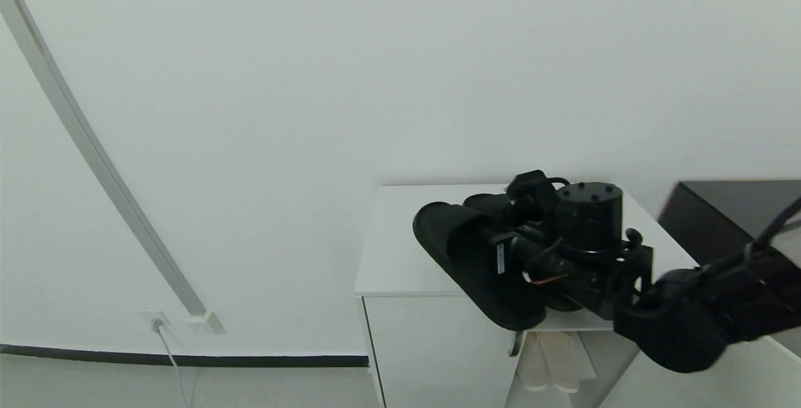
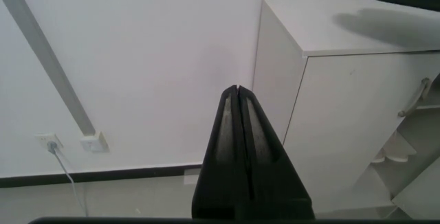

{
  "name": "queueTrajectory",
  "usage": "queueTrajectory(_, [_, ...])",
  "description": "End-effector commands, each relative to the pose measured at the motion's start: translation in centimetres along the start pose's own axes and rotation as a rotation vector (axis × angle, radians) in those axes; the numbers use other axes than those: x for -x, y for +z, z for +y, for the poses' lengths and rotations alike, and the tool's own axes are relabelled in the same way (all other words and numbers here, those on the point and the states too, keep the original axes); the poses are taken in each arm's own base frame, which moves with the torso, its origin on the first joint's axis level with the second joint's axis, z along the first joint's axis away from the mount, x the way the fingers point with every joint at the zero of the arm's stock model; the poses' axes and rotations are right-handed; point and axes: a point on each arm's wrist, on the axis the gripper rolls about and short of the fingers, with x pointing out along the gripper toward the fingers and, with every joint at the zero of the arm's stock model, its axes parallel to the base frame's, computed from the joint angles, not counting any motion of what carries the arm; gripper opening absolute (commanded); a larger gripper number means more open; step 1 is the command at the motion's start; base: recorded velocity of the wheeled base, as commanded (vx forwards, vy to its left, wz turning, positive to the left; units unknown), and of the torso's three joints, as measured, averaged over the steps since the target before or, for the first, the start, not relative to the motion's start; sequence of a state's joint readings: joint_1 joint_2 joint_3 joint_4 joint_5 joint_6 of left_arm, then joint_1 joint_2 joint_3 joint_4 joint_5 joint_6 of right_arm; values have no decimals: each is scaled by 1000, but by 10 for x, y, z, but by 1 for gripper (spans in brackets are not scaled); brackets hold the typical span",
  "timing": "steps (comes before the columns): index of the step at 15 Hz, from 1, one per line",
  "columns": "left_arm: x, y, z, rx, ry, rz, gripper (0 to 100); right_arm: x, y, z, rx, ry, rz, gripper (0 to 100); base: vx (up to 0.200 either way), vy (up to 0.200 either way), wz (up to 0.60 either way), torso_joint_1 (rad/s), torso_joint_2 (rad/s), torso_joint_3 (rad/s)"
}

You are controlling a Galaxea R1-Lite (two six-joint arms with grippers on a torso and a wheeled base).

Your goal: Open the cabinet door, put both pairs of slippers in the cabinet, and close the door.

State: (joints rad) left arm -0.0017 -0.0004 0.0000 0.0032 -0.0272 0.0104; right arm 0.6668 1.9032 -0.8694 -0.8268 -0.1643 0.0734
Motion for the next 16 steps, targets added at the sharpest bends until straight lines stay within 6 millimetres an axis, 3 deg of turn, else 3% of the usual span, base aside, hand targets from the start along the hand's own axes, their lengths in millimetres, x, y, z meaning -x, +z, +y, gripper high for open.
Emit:
queueTrajectory(1, [0,0,0,0,0,0,0,68,13,-2,-1,100,-36,0,0,0,0,0,0,0])
queueTrajectory(4, [0,0,0,-2,0,0,0,85,6,4,7,132,-19,0,0,0,0,0,0,0])
queueTrajectory(11, [0,0,0,0,0,0,0,86,3,10,14,146,-7,0,0,0,0,0,0,0])
queueTrajectory(16, [0,0,0,1,0,0,0,87,0,10,16,145,2,0,-200,0,0,2,4,3])
